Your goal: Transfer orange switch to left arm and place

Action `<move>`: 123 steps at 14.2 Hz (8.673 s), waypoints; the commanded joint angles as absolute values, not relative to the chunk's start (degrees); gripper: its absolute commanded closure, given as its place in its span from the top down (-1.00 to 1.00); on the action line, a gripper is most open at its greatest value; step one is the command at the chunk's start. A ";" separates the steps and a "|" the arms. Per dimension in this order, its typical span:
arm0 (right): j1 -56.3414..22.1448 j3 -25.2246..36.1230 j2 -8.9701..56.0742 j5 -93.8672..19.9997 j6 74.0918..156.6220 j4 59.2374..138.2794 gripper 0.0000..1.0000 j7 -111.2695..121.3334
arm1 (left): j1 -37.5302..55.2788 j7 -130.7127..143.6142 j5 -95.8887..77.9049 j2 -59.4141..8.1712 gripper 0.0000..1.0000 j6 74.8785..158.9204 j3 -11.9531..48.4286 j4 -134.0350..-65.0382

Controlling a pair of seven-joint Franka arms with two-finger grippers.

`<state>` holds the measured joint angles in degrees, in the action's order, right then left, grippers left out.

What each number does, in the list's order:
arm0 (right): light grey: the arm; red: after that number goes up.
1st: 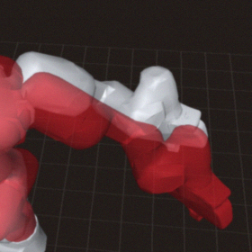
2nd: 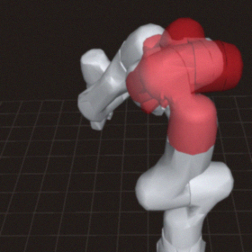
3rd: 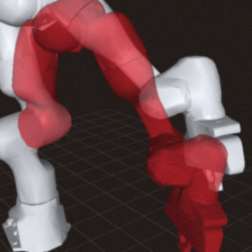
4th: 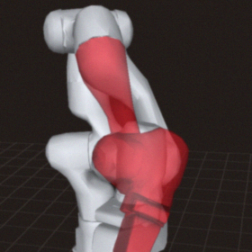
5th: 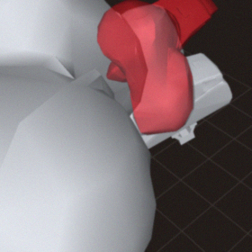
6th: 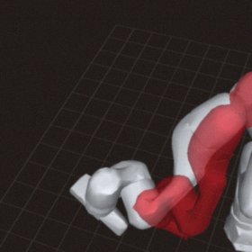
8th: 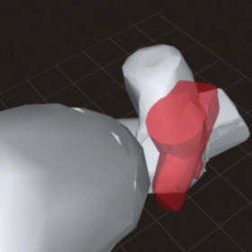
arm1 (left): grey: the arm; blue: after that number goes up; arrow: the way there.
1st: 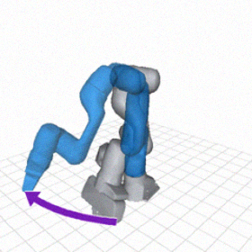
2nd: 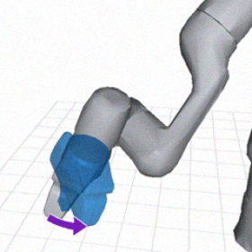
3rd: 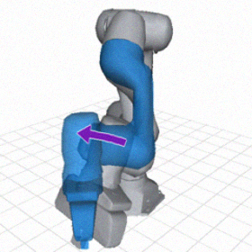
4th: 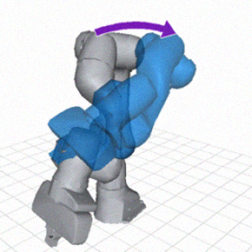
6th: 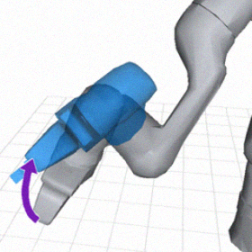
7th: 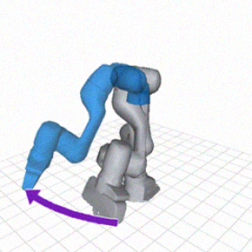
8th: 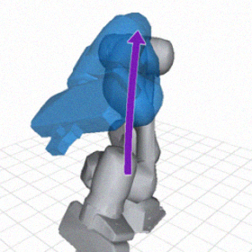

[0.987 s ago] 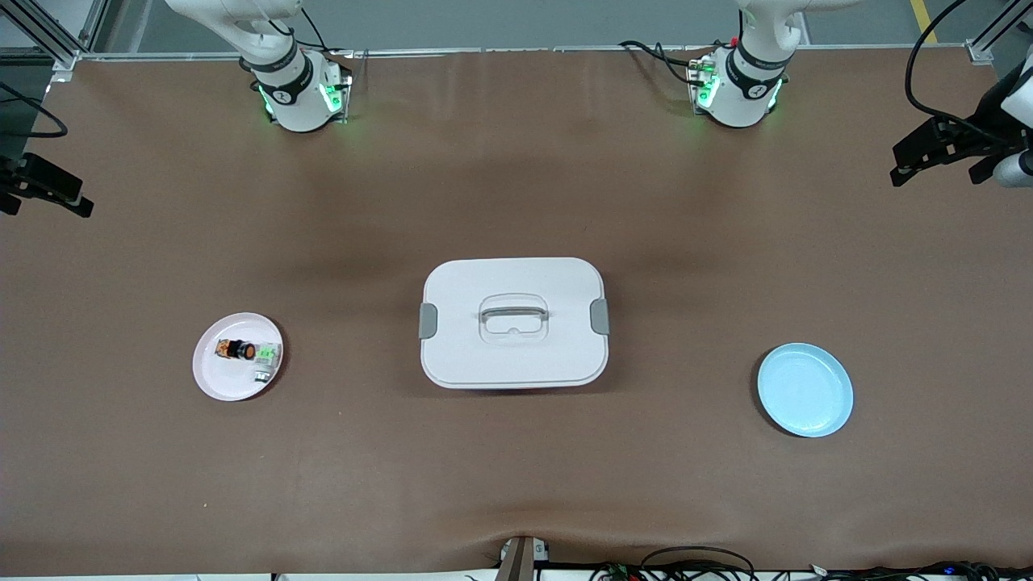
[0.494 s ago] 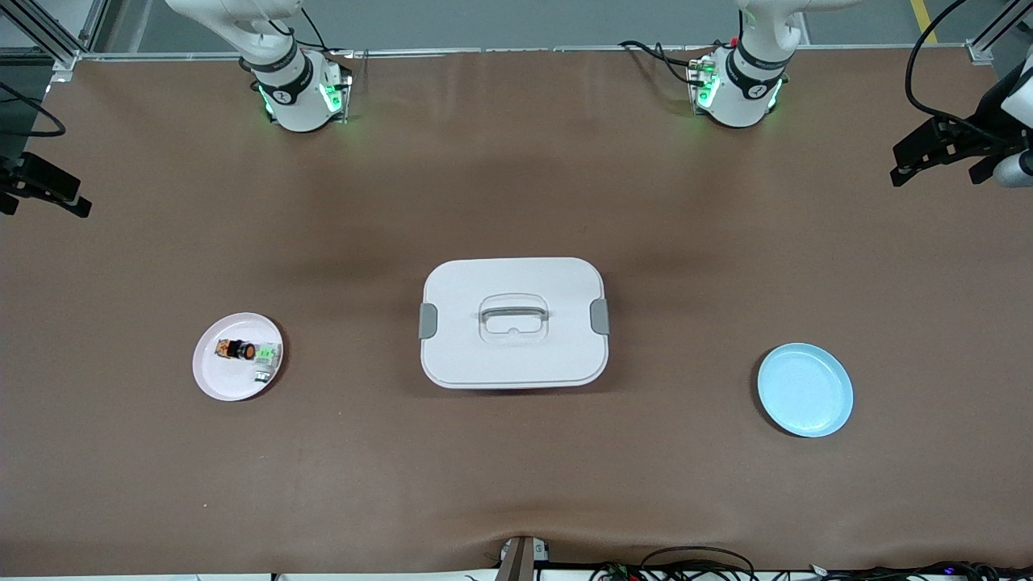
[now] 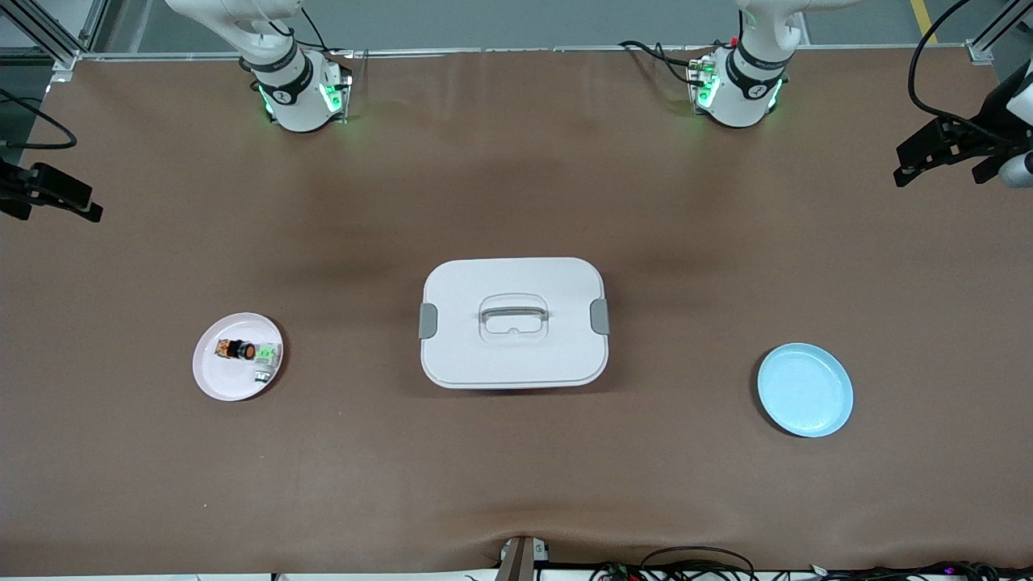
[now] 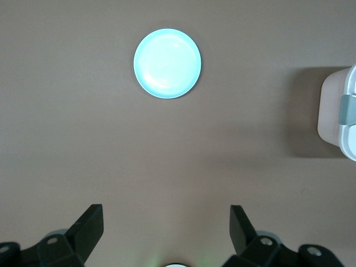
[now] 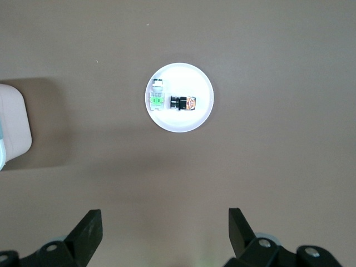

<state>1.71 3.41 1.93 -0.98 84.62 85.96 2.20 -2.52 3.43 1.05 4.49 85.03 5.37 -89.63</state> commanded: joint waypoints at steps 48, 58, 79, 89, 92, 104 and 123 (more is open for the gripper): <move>4.22 2.81 33.75 -8.17 144.05 110.39 1.00 5.89 | -2.02 2.29 2.02 4.13 1.00 83.85 6.15 -88.59; 4.04 2.72 33.93 -8.17 144.05 111.09 1.00 5.89 | -2.02 2.37 1.76 4.13 1.00 83.93 6.24 -88.59; 1.15 0.97 26.55 -19.15 95.56 88.17 -1.00 -24.28 | -2.46 2.99 1.93 2.90 1.00 84.11 6.06 -88.33; -12.82 0.62 26.10 -33.04 92.64 77.80 -1.00 -75.03 | -2.72 3.16 1.93 1.85 1.00 84.73 6.06 -88.24; -15.72 0.62 26.28 -35.59 92.90 74.10 -1.00 -84.00 | -2.55 3.16 1.93 1.58 1.00 84.90 6.06 -88.24; -27.77 0.62 27.59 -38.14 108.98 68.31 -1.00 -104.66 | -1.41 3.43 -6.05 1.49 1.00 86.91 10.36 -88.15; -38.23 -2.37 35.42 -39.64 125.85 59.77 -1.00 -124.62 | 2.46 2.11 -38.66 -13.97 1.00 104.75 17.58 -83.06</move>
